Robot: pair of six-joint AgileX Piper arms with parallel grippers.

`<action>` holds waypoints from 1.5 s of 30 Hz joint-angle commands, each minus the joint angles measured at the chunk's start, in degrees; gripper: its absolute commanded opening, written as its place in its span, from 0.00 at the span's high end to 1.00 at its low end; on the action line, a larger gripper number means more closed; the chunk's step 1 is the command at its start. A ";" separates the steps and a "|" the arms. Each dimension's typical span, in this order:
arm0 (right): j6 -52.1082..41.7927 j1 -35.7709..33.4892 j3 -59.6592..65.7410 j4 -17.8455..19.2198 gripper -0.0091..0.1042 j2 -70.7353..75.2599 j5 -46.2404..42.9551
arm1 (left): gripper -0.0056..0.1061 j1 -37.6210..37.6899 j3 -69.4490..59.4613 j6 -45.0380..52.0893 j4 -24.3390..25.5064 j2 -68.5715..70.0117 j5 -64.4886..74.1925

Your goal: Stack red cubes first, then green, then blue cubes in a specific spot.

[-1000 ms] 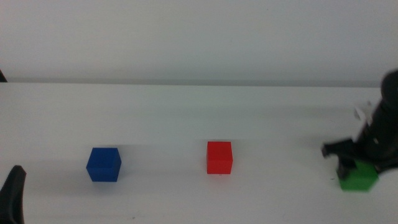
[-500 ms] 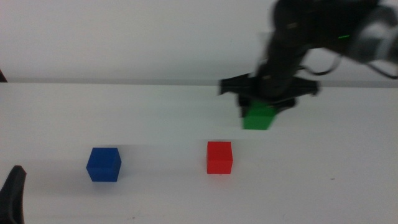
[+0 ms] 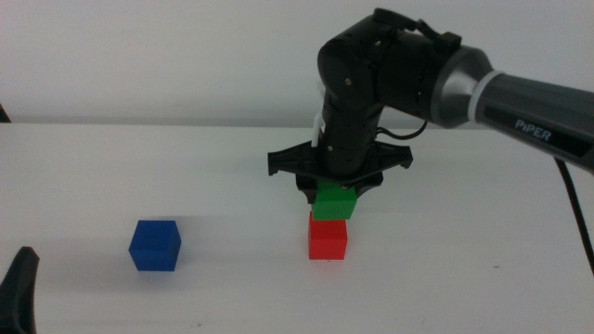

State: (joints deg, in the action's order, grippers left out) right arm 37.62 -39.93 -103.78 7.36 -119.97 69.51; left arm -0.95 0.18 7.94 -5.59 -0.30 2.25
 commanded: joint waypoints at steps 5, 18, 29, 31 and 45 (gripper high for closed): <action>3.05 -0.73 0.02 1.57 0.79 -0.30 4.64 | 0.11 -0.23 -2.29 -0.27 -0.48 2.42 -0.26; 0.96 -0.83 2.60 1.80 0.79 -0.30 3.76 | 0.11 -0.23 -2.29 -0.27 -0.48 2.42 -0.26; 1.56 -1.28 2.60 1.83 0.79 -1.36 2.32 | 0.11 -0.23 -2.29 -0.27 -0.34 2.42 -0.26; 2.07 -1.28 2.60 1.96 0.79 -1.36 1.59 | 0.11 -0.23 -2.29 -0.27 -0.34 2.42 -0.26; 3.32 -1.28 2.60 1.83 0.79 -2.79 1.14 | 0.11 -0.23 -2.29 -0.27 -0.34 2.42 -0.26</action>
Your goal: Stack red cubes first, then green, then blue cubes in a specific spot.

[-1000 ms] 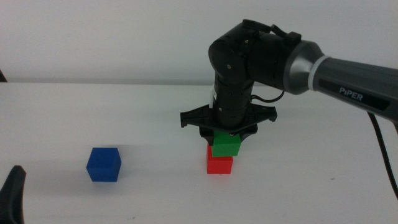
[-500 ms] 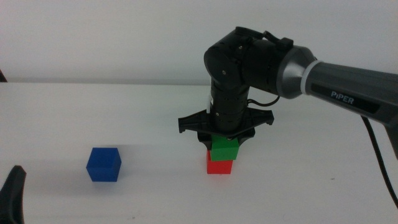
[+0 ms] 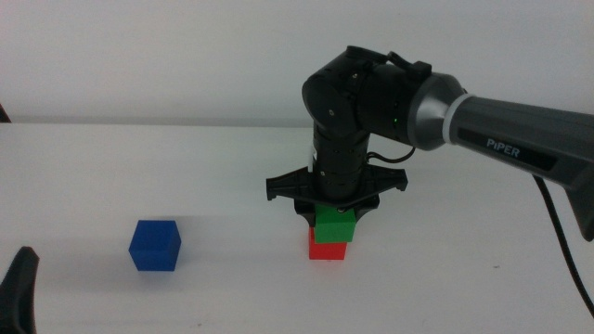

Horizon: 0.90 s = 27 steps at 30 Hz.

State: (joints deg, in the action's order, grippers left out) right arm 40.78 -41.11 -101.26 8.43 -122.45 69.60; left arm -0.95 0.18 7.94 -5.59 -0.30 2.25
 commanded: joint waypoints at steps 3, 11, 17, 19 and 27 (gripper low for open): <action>0.30 -0.10 0.08 0.76 0.74 -0.57 1.05 | 0.11 -0.23 -2.29 -0.27 -0.34 2.42 -0.26; -0.01 -0.10 -0.54 -0.35 0.12 1.22 -1.83 | 0.11 -0.23 -2.29 -0.27 -0.34 2.42 -0.26; -7.27 0.00 -0.30 -0.32 0.12 14.31 -1.11 | 0.11 -0.23 -2.29 -0.27 -0.34 2.42 -0.26; -15.21 0.00 2.26 -0.32 0.12 21.37 -2.02 | 0.11 -0.23 -2.29 -0.27 -0.34 2.42 -0.26; -40.01 4.64 31.69 -4.44 0.12 57.29 -18.69 | 0.11 -0.23 -2.29 -0.27 -0.34 2.42 -0.26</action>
State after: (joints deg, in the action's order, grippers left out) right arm 5.24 -37.42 -75.86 4.68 -71.23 54.79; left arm -0.95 0.18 7.94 -5.59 -0.30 2.25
